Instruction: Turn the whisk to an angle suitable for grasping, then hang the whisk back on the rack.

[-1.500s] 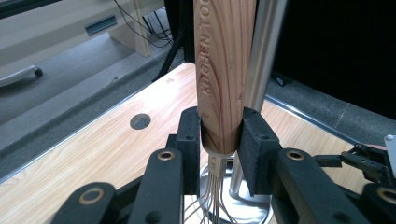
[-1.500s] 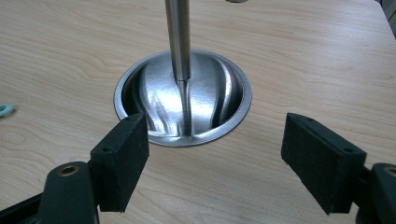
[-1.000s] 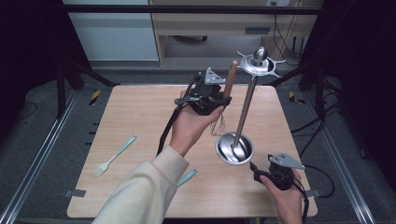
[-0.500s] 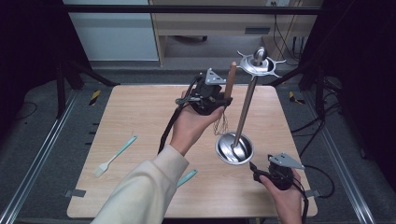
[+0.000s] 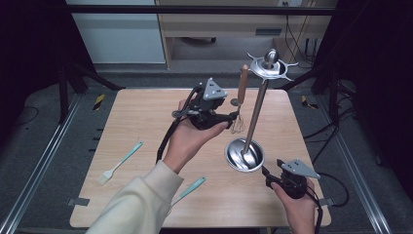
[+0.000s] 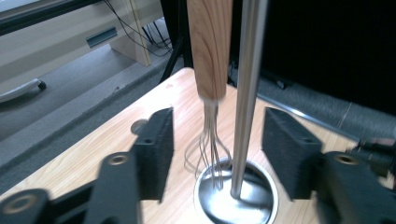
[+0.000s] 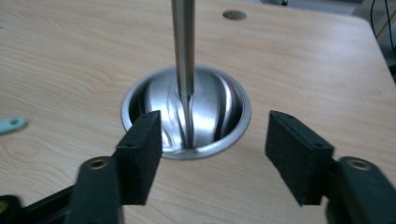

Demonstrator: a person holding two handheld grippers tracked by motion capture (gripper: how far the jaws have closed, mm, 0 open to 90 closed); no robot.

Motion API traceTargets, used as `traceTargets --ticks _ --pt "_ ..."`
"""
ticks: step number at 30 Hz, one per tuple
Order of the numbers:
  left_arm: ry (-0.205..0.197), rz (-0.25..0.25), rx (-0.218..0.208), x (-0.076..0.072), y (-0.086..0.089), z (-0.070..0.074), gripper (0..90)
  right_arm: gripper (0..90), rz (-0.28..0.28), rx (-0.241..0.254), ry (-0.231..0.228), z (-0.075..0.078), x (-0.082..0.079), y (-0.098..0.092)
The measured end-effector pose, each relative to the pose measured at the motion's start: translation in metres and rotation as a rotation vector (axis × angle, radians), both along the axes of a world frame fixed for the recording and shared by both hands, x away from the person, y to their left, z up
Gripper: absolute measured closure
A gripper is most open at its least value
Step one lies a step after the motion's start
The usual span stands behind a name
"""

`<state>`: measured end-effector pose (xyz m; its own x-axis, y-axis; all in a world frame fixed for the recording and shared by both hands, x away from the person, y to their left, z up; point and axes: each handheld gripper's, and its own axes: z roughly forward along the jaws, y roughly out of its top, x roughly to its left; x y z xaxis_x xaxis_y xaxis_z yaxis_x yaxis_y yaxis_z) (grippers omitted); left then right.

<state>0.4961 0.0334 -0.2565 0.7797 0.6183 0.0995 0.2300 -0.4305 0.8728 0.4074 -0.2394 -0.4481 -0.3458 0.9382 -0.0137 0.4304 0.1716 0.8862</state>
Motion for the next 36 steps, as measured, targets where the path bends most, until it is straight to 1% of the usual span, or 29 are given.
traceTargets --ticks 1,3,4,6,7,10,11,12,15,16,17,19,22,26,28,29,31,33,36 --pt "-0.001 -0.005 0.001 -0.002 0.003 -0.002 37.3 40.5 0.000 0.000 0.000 0.000 0.000 0.000" --pt "-0.007 -0.009 0.023 -0.008 0.010 -0.011 31.6 47.8 -0.003 0.010 -0.026 0.008 -0.002 0.002" --pt "-0.009 -0.009 0.033 -0.010 0.014 -0.016 29.2 49.7 0.003 0.020 -0.043 0.013 -0.003 0.003" --pt "-0.007 -0.011 0.048 -0.014 0.021 -0.026 24.7 57.4 0.012 0.020 -0.074 0.022 -0.003 0.004" --pt "0.000 -0.012 0.054 -0.016 0.024 -0.032 22.3 60.1 0.018 0.016 -0.091 0.027 -0.003 0.005" --pt "0.032 -0.004 0.064 -0.022 0.035 -0.051 15.9 70.4 0.041 0.028 -0.132 0.042 -0.003 0.004" --pt "0.038 0.003 0.078 -0.025 0.039 -0.057 15.0 72.1 0.049 0.030 -0.143 0.047 -0.003 0.003" --pt "0.041 0.001 0.092 -0.027 0.044 -0.063 14.4 74.5 0.059 0.033 -0.148 0.052 -0.003 0.002" --pt "0.069 0.005 0.096 -0.032 0.058 -0.080 12.2 79.8 0.075 0.034 -0.158 0.065 0.000 -0.002" --pt "0.081 0.003 0.102 -0.033 0.063 -0.086 11.1 81.1 0.080 0.035 -0.158 0.070 0.001 -0.003" --pt "0.082 0.008 0.104 -0.034 0.067 -0.090 10.9 82.2 0.080 0.034 -0.162 0.074 0.002 -0.004" --pt "0.088 0.028 0.096 -0.036 0.079 -0.103 10.8 84.1 0.084 0.040 -0.172 0.082 0.004 -0.007" --pt "0.101 0.051 0.116 -0.036 0.095 -0.118 10.0 86.4 0.090 0.057 -0.181 0.093 0.008 -0.008" --pt "0.118 0.081 0.104 -0.037 0.117 -0.135 8.7 87.3 0.096 0.063 -0.192 0.107 0.013 -0.010" --pt "0.130 0.088 0.111 -0.038 0.127 -0.144 8.0 87.3 0.095 0.059 -0.198 0.115 0.014 -0.011" --pt "0.132 0.088 0.118 -0.039 0.131 -0.148 7.4 87.3 0.096 0.058 -0.200 0.118 0.015 -0.011" --pt "0.122 0.093 0.131 -0.042 0.142 -0.158 6.8 87.4 0.097 0.058 -0.207 0.126 0.017 -0.012" --pt "0.124 0.098 0.125 -0.045 0.151 -0.166 6.5 87.3 0.098 0.051 -0.215 0.133 0.019 -0.014" --pt "0.123 0.128 0.109 -0.049 0.170 -0.180 5.9 87.3 0.089 0.063 -0.230 0.147 0.021 -0.019"
